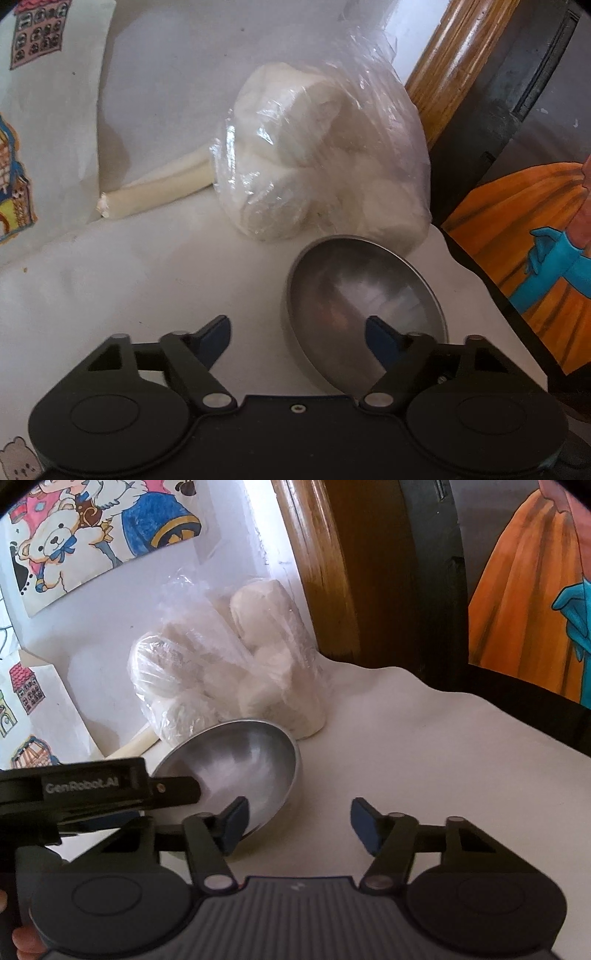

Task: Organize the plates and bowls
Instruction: 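Move both grippers toward the small steel bowl rim, then close both grippers on opposite points of the steel bowl rim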

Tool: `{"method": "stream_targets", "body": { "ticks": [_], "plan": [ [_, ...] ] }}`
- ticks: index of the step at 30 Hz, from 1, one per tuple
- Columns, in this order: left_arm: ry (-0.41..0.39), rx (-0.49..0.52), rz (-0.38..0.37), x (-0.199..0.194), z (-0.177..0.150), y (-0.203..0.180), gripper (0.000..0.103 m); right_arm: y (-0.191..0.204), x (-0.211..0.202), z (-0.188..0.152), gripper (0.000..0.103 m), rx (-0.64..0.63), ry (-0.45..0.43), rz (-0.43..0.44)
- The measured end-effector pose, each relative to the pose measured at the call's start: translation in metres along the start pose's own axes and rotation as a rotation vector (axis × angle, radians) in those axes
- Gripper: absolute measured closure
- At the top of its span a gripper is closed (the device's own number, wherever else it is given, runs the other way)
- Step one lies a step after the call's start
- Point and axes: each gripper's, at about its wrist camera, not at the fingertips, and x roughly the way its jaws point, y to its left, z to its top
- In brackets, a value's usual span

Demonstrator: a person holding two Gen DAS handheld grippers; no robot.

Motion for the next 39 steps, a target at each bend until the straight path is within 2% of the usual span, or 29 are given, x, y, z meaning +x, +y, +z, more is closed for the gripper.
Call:
{"method": "stream_targets", "body": {
  "ticks": [2,4,10,18,26,30,39],
  "plan": [
    [0.013,0.012,-0.013,0.001,-0.001,-0.001,0.038,0.0,0.0,0.0,0.051,0.007,0.002,0.013],
    [0.027,0.032,-0.02,0.002,-0.001,-0.003,0.053,0.001,-0.001,0.0,0.059,0.008,0.003,0.02],
    [0.045,0.041,-0.03,0.005,-0.001,-0.001,0.078,0.003,0.001,-0.002,0.072,0.019,0.012,0.028],
    [0.059,0.029,-0.022,0.0,-0.002,0.003,0.085,0.009,-0.003,-0.006,0.079,-0.012,0.006,0.006],
    [0.048,0.01,-0.033,-0.024,-0.006,0.016,0.087,0.023,-0.021,-0.011,0.079,-0.046,0.01,0.029],
    [0.016,0.002,-0.047,-0.053,-0.012,0.022,0.087,0.035,-0.039,-0.012,0.079,-0.065,-0.002,0.05],
    [-0.065,0.049,-0.05,-0.131,-0.031,0.025,0.087,0.068,-0.094,-0.028,0.079,-0.106,-0.031,0.094]
  ]
}}
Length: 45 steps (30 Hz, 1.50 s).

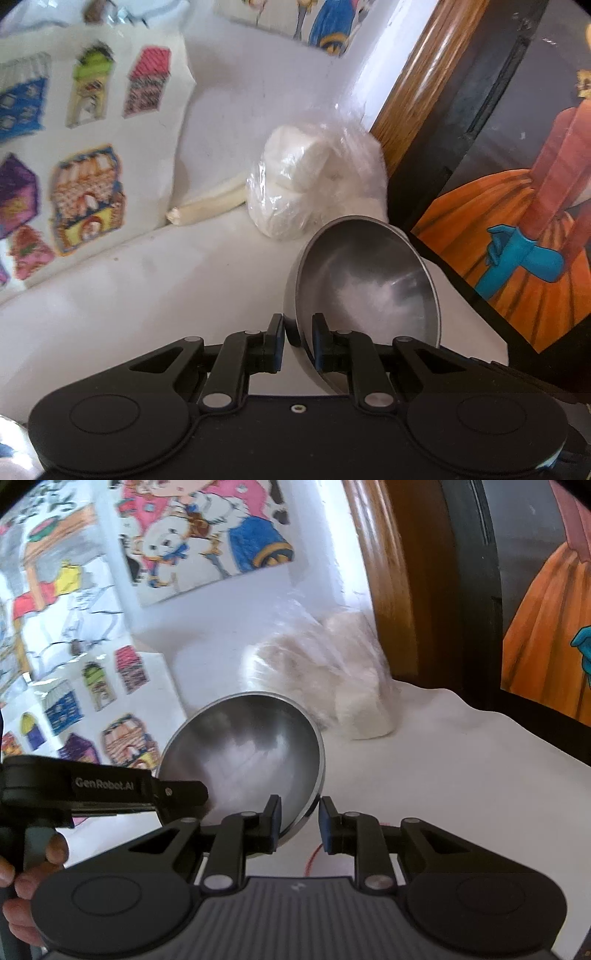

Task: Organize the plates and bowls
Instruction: 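Close both grippers on opposite points of the steel bowl rim, then lift the steel bowl with both grippers and carry it over the steel stack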

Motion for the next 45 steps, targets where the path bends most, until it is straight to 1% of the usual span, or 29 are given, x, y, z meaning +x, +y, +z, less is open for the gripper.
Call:
{"method": "stream_targets", "body": {
  "ticks": [5,8,15,18,22,26,31,36,45],
  "plan": [
    [-0.01,0.038,-0.001,-0.046,-0.019,0.004,0.087,0.02,-0.036,-0.016,0.079,-0.016,-0.001,0.037],
    [-0.017,0.076,-0.006,-0.071,-0.036,0.009,0.087,0.031,-0.059,-0.031,0.079,-0.031,0.005,0.055],
    [0.006,0.077,-0.046,-0.115,-0.077,0.03,0.087,0.053,-0.102,-0.064,0.078,-0.056,0.03,0.096],
    [0.032,0.072,-0.053,-0.13,-0.097,0.039,0.087,0.061,-0.116,-0.08,0.078,-0.068,0.045,0.106],
    [0.092,0.07,-0.046,-0.146,-0.124,0.049,0.087,0.072,-0.133,-0.104,0.078,-0.086,0.072,0.124],
    [0.164,0.078,-0.024,-0.153,-0.145,0.057,0.086,0.084,-0.146,-0.119,0.078,-0.099,0.123,0.141],
    [0.211,0.087,-0.009,-0.16,-0.161,0.063,0.084,0.089,-0.15,-0.13,0.077,-0.09,0.177,0.161],
    [0.266,0.082,0.002,-0.159,-0.168,0.069,0.084,0.089,-0.146,-0.138,0.077,-0.08,0.224,0.177],
    [0.309,0.105,0.017,-0.15,-0.172,0.068,0.083,0.086,-0.136,-0.143,0.077,-0.077,0.27,0.183]
  ]
}}
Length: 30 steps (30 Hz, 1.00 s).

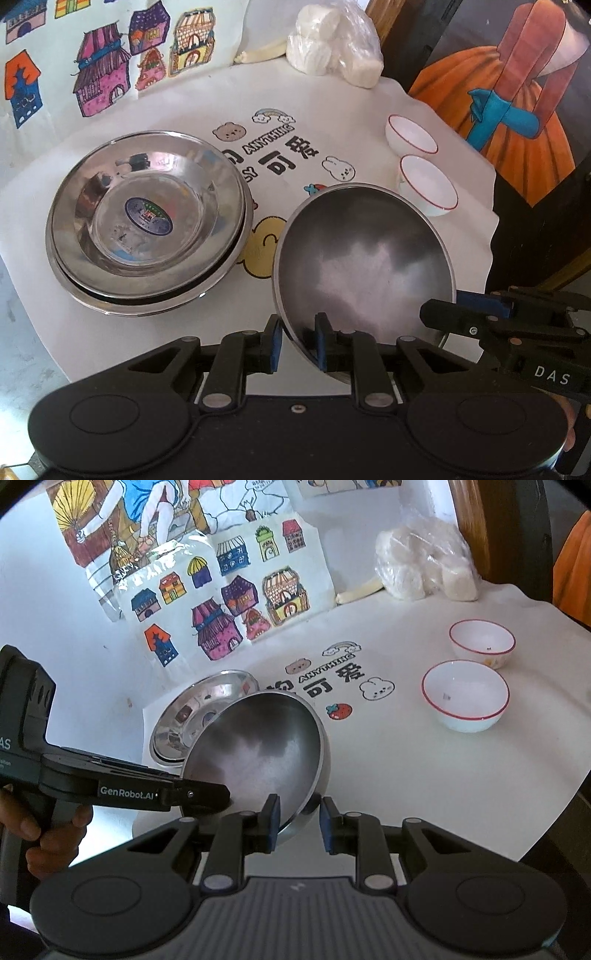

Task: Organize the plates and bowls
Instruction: 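Lift the steel bowl with both grippers and carry it over the steel stack, then lower the steel bowl into the stacked basin and open both grippers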

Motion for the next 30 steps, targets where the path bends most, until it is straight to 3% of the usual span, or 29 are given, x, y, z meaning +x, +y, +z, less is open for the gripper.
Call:
{"method": "stream_targets", "body": {
  "ticks": [10,18,20,26,29,30],
  "plan": [
    [0.044,0.006,0.019,0.013,0.004,0.002,0.081,-0.006,0.008,-0.001,0.075,0.009,0.026,0.012],
    [0.029,0.026,0.035,0.011,0.008,0.002,0.08,-0.009,0.007,0.003,0.073,0.005,0.018,0.015],
    [0.017,0.042,0.044,0.008,0.008,0.002,0.076,-0.01,0.007,0.003,0.072,0.005,0.015,0.014],
    [-0.028,0.065,0.076,-0.003,0.009,0.005,0.048,-0.014,0.003,0.004,0.07,0.005,-0.007,0.003],
    [-0.045,0.072,0.087,-0.01,0.01,0.007,0.039,-0.015,-0.002,0.004,0.067,0.0,-0.033,-0.004],
    [-0.054,0.074,0.095,-0.013,0.01,0.007,0.032,-0.016,-0.004,0.005,0.063,0.0,-0.041,-0.003]
  ]
}}
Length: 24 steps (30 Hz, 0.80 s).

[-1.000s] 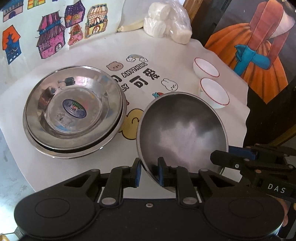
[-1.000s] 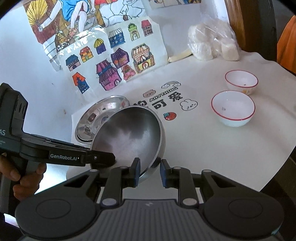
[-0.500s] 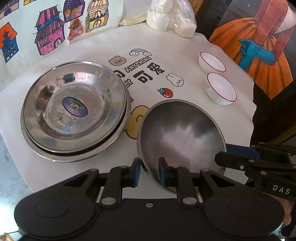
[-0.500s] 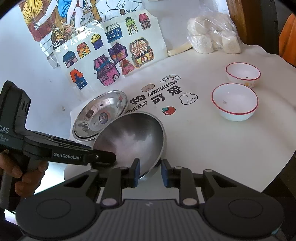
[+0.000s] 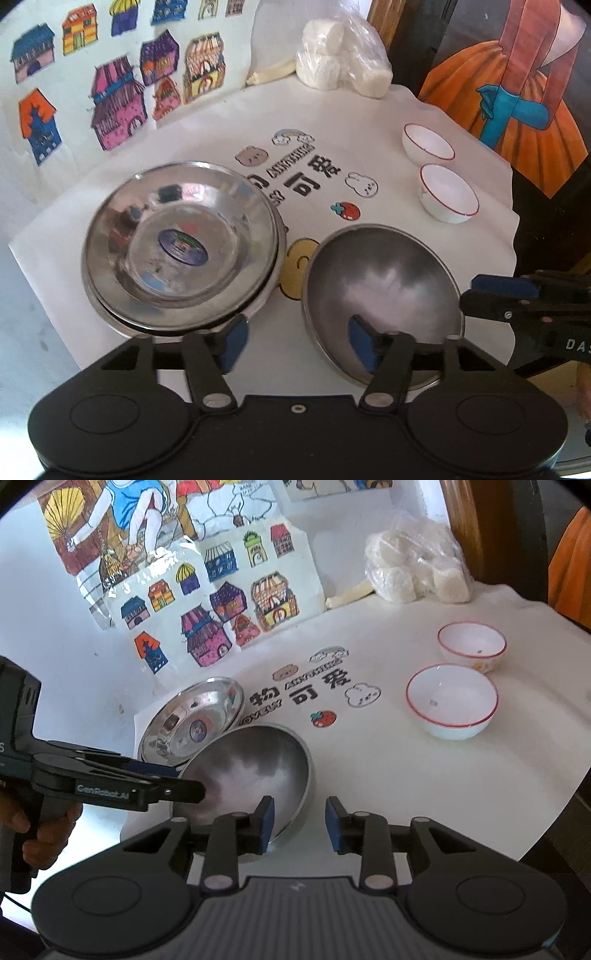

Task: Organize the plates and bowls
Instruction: 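Lower the steel bowl into the stacked basin and open both grippers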

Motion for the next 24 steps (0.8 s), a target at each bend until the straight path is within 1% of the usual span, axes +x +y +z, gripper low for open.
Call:
{"method": "stream_targets", "body": {
  "ticks": [1,3,6,8,9,10,14,17,19,22,24],
  "plan": [
    [-0.015,0.003,0.011,-0.004,0.001,0.0,0.027,0.0,-0.001,0.001,0.059,0.0,-0.008,0.0],
    [-0.04,0.016,0.02,-0.01,0.005,-0.001,0.022,-0.001,-0.004,0.002,0.055,-0.006,-0.025,-0.006],
    [-0.074,0.021,0.01,-0.018,0.013,-0.005,0.019,-0.005,-0.008,0.006,0.046,-0.011,-0.048,-0.016],
    [-0.094,0.022,0.004,-0.02,0.02,-0.008,0.011,-0.008,-0.01,0.008,0.04,-0.012,-0.064,-0.021],
    [-0.11,0.02,0.006,-0.02,0.024,-0.01,0.005,-0.01,-0.011,0.009,0.035,-0.012,-0.072,-0.025],
    [-0.128,0.021,0.01,-0.02,0.029,-0.012,0.003,-0.012,-0.011,0.009,0.029,-0.012,-0.081,-0.031],
    [-0.145,0.033,0.001,-0.011,0.046,-0.024,0.001,-0.023,-0.013,0.012,0.019,-0.013,-0.098,-0.061],
    [-0.137,0.052,0.011,0.001,0.059,-0.033,0.001,-0.033,-0.014,0.014,0.013,-0.007,-0.102,-0.089],
    [-0.127,0.059,0.014,0.012,0.068,-0.039,0.001,-0.041,-0.014,0.015,0.007,0.005,-0.116,-0.114],
    [-0.109,0.068,0.013,0.028,0.082,-0.049,0.001,-0.053,-0.014,0.016,0.003,0.027,-0.145,-0.159],
    [-0.096,0.077,0.008,0.04,0.091,-0.057,0.001,-0.062,-0.013,0.018,0.002,0.036,-0.163,-0.209]
  ]
}}
